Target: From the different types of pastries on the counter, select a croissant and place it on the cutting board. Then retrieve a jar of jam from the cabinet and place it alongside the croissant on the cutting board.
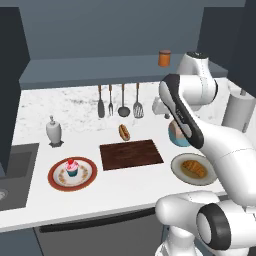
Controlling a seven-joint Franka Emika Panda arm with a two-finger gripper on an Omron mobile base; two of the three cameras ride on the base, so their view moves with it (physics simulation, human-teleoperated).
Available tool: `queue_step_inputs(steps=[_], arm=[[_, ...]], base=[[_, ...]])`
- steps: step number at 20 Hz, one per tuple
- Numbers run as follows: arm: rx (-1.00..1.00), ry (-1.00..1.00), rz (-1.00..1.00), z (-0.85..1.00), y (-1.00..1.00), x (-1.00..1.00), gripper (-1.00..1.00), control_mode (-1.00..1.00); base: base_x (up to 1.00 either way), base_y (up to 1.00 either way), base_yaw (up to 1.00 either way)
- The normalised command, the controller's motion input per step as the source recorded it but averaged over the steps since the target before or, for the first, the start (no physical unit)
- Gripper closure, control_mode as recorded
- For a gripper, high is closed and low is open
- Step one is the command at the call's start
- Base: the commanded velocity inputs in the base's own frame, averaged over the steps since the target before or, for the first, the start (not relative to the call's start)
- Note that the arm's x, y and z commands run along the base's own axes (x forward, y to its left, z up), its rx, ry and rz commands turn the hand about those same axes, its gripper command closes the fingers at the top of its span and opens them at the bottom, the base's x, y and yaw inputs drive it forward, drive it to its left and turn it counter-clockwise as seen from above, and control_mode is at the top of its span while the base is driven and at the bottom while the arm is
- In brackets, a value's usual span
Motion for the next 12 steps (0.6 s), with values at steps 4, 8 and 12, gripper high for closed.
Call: queue_step_inputs(steps=[4,8,12], arm=[[0.00,-0.14,0.00,0.42,-0.04,0.00,-1.00,-1.00],[-0.01,-0.33,0.00,1.00,-0.27,0.02,-1.00,-1.00],[-0.03,-0.32,0.00,1.00,-0.34,0.06,-1.00,-1.00]], base=[[0.00,0.00,0.00],[0.00,0.00,0.00],[0.00,0.00,0.00]])
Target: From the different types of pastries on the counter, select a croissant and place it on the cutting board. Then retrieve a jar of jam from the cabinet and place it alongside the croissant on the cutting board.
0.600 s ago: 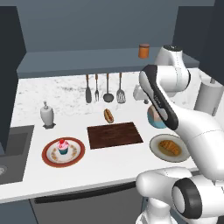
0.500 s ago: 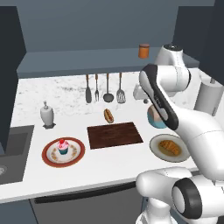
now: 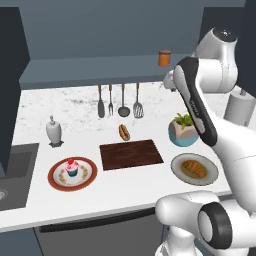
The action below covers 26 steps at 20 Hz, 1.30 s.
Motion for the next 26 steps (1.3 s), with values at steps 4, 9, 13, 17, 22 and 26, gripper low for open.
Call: queue_step_inputs(steps=[4,9,13,17,22,26], arm=[[-0.01,-0.25,-0.02,0.98,-0.33,0.05,-1.00,-1.00],[0.00,-0.09,-0.03,0.38,-0.10,0.02,-1.00,-1.00],[0.00,0.00,-0.01,-0.04,0.05,0.16,-1.00,-1.00],[0.00,0.00,-0.14,-0.09,0.07,0.89,-1.00,-1.00],[0.00,0.00,-0.12,-0.05,0.02,0.79,-1.00,-1.00],[0.00,0.00,-0.12,-0.07,0.00,0.61,-1.00,-1.00]], base=[[0.00,0.00,0.00],[0.00,0.00,0.00],[0.00,0.00,0.00],[0.00,0.00,0.00],[0.00,0.00,0.00],[0.00,0.00,0.00]])
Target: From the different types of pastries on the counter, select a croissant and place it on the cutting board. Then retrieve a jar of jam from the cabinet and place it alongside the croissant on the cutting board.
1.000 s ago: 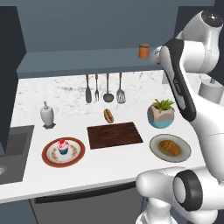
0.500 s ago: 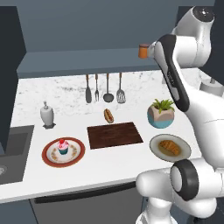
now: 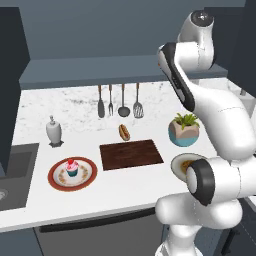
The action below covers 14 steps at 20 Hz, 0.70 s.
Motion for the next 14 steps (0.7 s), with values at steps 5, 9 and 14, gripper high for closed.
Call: queue_step_inputs(steps=[5,9,14], arm=[[0.00,0.00,-0.08,-0.03,0.00,0.36,-1.00,-1.00],[0.00,0.00,0.00,-0.01,0.00,0.00,-1.00,-1.00],[0.04,0.01,0.08,-0.09,0.00,0.38,-1.00,-1.00]], base=[[0.00,0.00,0.00],[0.00,0.00,0.00],[0.00,0.00,0.00]])
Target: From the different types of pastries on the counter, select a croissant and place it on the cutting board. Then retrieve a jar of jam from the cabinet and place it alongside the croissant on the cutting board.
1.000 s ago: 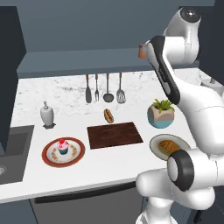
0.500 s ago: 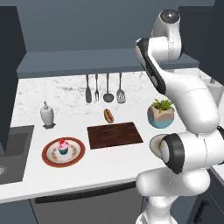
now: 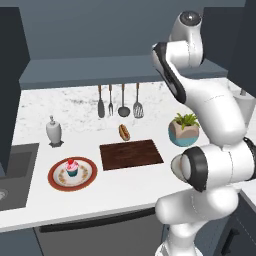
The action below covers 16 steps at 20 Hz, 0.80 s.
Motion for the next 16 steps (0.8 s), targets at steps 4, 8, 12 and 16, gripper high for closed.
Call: queue_step_inputs(steps=[4,8,12,16], arm=[[0.06,0.00,0.22,-0.11,0.00,0.59,-1.00,-1.00],[0.02,0.00,0.12,-0.02,0.00,0.27,-1.00,-1.00],[0.00,0.00,0.00,0.00,0.00,0.00,-1.00,-1.00],[0.00,0.00,0.00,0.00,0.00,0.12,-1.00,-1.00]], base=[[0.00,0.00,0.00],[0.00,0.00,0.00],[0.00,0.00,0.00],[0.00,0.00,0.00]])
